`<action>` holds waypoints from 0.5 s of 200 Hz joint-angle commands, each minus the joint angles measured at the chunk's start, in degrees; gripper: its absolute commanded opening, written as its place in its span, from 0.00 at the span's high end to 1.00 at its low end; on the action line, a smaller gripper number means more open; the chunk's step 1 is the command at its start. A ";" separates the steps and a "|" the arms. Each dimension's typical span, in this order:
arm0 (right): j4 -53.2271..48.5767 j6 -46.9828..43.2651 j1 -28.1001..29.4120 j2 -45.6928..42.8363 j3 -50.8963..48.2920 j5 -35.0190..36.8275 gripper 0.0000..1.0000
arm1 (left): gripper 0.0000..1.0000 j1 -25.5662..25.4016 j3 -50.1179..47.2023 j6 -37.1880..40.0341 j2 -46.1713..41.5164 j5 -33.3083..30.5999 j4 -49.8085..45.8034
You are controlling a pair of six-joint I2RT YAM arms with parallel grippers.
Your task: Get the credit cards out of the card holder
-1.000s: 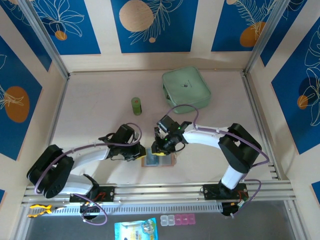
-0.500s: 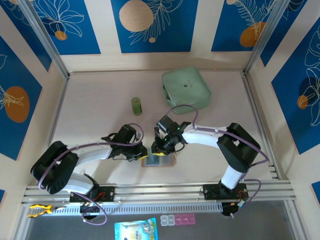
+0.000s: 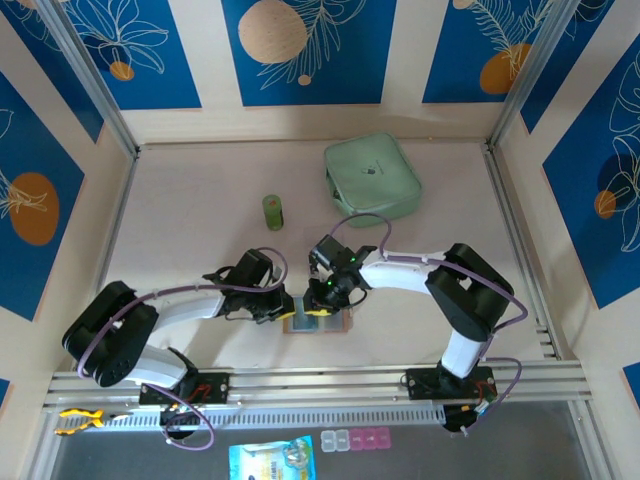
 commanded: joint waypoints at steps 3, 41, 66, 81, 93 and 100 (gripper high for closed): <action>-0.95 -0.10 0.64 1.10 0.45 0.28 0.74 | 0.90 -0.46 -0.72 0.87 0.54 -0.36 -1.33; -0.12 0.17 0.64 1.15 0.02 0.01 0.77 | 0.90 -0.46 -0.74 0.83 0.88 -0.30 -1.15; -1.53 -0.07 0.71 1.43 0.10 1.55 0.76 | 0.90 -0.45 -0.75 0.83 0.90 -0.39 -1.15; -2.54 -0.34 0.73 1.50 -0.02 2.49 0.76 | 0.90 -0.38 -0.87 0.85 0.86 -0.52 -1.33; -3.55 -0.57 0.82 1.35 -0.07 3.45 0.76 | 0.90 -0.45 -0.89 0.83 0.73 -0.56 -1.45; -4.18 -0.76 0.82 1.18 -0.07 3.96 0.75 | 0.90 -0.46 -0.88 0.86 0.72 -0.63 -1.59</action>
